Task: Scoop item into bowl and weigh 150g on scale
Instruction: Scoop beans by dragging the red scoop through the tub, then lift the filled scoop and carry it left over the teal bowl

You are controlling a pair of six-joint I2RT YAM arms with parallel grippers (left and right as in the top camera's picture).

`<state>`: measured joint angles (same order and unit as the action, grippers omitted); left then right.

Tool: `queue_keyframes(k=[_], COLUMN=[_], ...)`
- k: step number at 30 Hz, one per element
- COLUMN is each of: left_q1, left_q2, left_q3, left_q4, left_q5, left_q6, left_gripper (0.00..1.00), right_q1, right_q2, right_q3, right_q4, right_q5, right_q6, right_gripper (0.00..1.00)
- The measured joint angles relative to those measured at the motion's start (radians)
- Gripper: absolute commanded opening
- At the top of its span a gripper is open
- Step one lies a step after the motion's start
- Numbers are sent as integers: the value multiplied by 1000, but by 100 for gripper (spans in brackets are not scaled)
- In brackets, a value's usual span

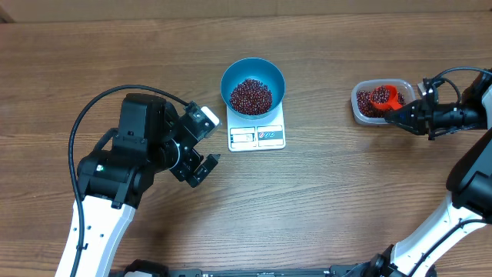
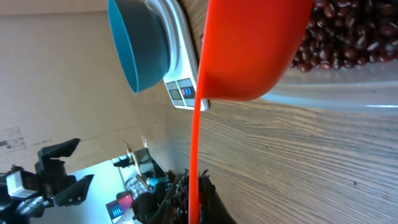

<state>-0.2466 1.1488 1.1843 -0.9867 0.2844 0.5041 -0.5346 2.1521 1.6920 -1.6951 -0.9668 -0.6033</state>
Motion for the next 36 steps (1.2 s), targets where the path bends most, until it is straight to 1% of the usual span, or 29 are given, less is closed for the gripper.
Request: queue_keyframes(k=[10, 14, 21, 36], left_q1=[0, 0, 0, 0], left_q2=[0, 0, 0, 0], left_q3=[0, 0, 0, 0], left_q4=[0, 0, 0, 0], left_q5=[0, 0, 0, 0], left_q6=[0, 0, 0, 0], left_gripper=[100, 100, 100, 100], right_q1=[5, 30, 124, 398], right_q2=[0, 0, 0, 0], right_q3=[0, 0, 0, 24], right_q4=[0, 0, 0, 0], right_q5=[-66, -86, -150, -261], right_q6=[0, 0, -3, -7], right_gripper=[4, 4, 4, 4])
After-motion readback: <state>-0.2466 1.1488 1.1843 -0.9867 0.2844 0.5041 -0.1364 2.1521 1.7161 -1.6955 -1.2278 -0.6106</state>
